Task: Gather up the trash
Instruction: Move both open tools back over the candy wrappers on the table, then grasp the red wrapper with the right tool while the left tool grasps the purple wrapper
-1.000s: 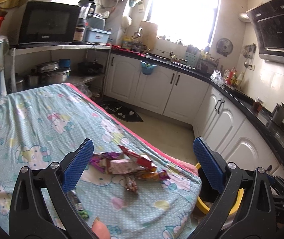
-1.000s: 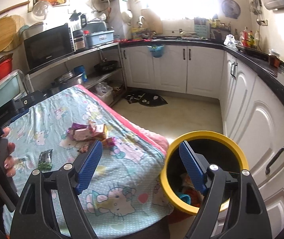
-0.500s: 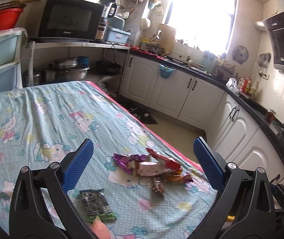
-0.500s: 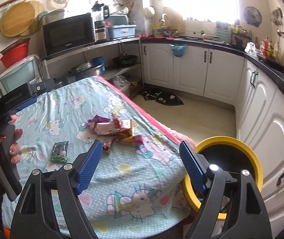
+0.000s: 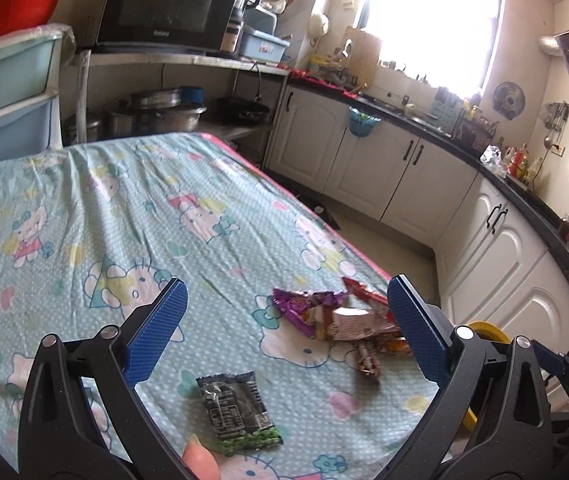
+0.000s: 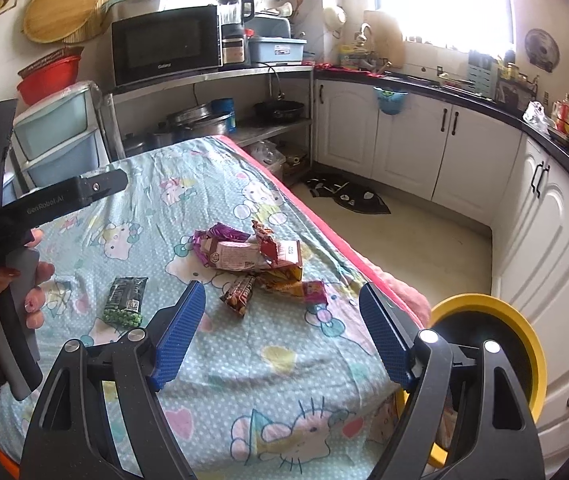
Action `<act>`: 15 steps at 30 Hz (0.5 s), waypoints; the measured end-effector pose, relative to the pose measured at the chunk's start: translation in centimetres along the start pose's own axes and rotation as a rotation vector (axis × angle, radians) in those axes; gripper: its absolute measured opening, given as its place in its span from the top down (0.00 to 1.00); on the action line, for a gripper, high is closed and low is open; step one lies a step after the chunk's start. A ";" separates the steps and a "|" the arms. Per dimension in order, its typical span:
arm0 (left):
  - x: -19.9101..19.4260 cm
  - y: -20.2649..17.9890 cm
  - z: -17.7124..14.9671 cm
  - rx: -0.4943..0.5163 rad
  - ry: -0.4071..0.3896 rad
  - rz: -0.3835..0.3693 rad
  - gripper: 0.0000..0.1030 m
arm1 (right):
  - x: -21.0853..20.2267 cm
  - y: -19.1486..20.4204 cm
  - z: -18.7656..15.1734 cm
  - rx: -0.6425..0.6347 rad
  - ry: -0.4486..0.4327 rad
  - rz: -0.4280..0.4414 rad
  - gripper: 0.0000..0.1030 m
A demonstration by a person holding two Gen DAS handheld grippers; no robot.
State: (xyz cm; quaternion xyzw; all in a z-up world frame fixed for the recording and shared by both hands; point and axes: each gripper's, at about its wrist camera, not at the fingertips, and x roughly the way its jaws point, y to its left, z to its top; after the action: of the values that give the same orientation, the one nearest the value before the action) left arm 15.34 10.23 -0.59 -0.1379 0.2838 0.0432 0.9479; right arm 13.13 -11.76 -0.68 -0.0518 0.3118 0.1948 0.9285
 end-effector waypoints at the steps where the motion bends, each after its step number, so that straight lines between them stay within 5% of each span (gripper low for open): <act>1: 0.4 0.2 0.0 -0.001 0.009 0.003 0.11 | 0.3 -0.1 0.1 -0.004 0.001 0.002 0.26; 7: 3.2 0.7 0.2 0.007 0.070 -0.023 0.11 | 3.3 -0.1 1.0 -0.030 0.023 0.004 0.29; 15: 7.4 -0.7 0.4 0.133 0.165 -0.074 0.21 | 8.1 -0.1 1.6 -0.068 0.087 0.027 0.48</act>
State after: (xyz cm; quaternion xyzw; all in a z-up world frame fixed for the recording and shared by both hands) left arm 21.85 9.72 -4.17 -0.0882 0.3578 -0.0223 0.9294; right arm 20.00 -8.78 -4.26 -0.0876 0.3460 0.2154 0.9090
